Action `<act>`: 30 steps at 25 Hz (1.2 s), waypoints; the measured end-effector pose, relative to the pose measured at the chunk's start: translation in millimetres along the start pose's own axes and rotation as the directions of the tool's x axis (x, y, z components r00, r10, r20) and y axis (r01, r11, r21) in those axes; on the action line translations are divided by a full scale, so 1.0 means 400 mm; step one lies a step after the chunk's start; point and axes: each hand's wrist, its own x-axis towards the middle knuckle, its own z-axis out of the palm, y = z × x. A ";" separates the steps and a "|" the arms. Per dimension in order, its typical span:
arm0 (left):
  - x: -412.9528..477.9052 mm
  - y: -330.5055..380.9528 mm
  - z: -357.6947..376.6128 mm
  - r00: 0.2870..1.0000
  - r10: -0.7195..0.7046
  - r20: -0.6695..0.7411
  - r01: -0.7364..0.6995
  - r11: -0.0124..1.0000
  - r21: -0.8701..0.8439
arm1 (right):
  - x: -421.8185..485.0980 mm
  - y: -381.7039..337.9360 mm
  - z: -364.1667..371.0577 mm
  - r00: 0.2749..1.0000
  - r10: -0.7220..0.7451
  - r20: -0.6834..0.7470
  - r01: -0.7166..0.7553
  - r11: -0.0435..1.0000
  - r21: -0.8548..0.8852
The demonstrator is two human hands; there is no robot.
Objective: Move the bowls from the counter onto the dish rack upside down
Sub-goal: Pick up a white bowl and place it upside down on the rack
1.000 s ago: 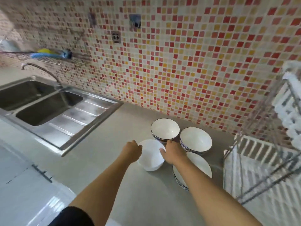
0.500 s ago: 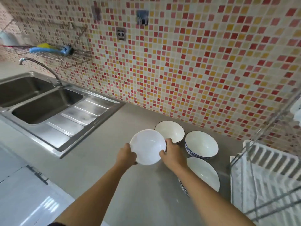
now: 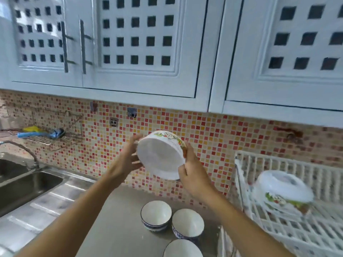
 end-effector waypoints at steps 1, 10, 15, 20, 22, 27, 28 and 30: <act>0.007 0.059 0.030 0.995 0.067 0.071 -0.067 0.998 0.006 | -0.019 -0.014 -0.067 0.998 -0.050 -0.041 0.047 0.996 -0.074; -0.040 0.279 0.445 0.778 0.241 0.581 -0.518 0.769 0.375 | -0.244 0.124 -0.535 0.965 -0.223 -0.138 0.127 0.857 -0.499; -0.055 0.179 0.621 0.722 0.237 0.650 -0.555 0.759 0.339 | -0.378 0.266 -0.649 0.998 0.048 0.034 -0.048 0.999 -0.006; -0.076 0.073 0.717 0.665 0.204 0.718 -0.687 0.545 0.481 | -0.392 0.378 -0.682 0.974 0.198 0.109 -0.174 0.965 -0.196; -0.082 0.048 0.744 0.668 0.163 0.726 -0.700 0.468 0.539 | -0.389 0.402 -0.685 0.968 0.209 0.141 -0.155 0.934 -0.321; -0.079 0.014 0.762 0.675 0.112 0.729 -0.696 0.424 0.580 | -0.379 0.421 -0.651 0.965 0.187 0.185 -0.099 0.911 -0.401; -0.078 0.008 0.764 0.675 0.109 0.729 -0.699 0.409 0.586 | -0.378 0.426 -0.648 0.965 0.181 0.188 -0.088 0.905 -0.417; -0.074 -0.001 0.765 0.678 0.121 0.725 -0.708 0.374 0.599 | -0.370 0.435 -0.642 0.967 0.171 0.187 -0.073 0.896 -0.439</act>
